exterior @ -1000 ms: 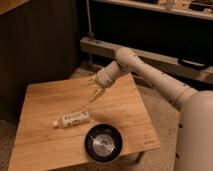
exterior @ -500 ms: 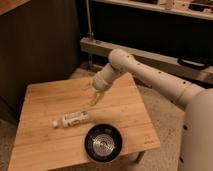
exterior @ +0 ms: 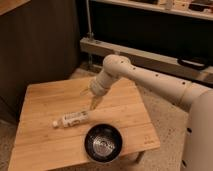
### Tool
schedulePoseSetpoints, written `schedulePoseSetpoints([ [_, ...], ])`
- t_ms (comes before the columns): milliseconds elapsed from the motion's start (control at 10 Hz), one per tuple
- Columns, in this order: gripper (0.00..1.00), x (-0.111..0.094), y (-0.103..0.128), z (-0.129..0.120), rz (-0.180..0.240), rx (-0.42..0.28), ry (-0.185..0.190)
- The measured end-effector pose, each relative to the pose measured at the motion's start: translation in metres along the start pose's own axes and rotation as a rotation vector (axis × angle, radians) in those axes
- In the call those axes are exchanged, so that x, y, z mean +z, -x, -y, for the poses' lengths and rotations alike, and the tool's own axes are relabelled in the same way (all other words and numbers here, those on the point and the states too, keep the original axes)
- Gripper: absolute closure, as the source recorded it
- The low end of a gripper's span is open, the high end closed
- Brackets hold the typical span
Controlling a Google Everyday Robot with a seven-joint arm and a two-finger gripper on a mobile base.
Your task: Place the bottle in the ceramic bowl
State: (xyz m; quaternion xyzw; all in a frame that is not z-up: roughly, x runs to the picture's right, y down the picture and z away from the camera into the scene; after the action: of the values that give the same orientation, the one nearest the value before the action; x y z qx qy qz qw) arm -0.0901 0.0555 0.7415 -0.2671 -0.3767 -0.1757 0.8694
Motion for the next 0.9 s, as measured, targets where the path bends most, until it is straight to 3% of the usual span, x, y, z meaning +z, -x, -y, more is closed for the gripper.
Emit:
schedulePoseSetpoints([
  [300,0.35,0.015,-0.005,0.001,-0.011,0.006,0.012],
  [900,0.35,0.040,-0.023,-0.015,-0.044,0.052,0.083],
])
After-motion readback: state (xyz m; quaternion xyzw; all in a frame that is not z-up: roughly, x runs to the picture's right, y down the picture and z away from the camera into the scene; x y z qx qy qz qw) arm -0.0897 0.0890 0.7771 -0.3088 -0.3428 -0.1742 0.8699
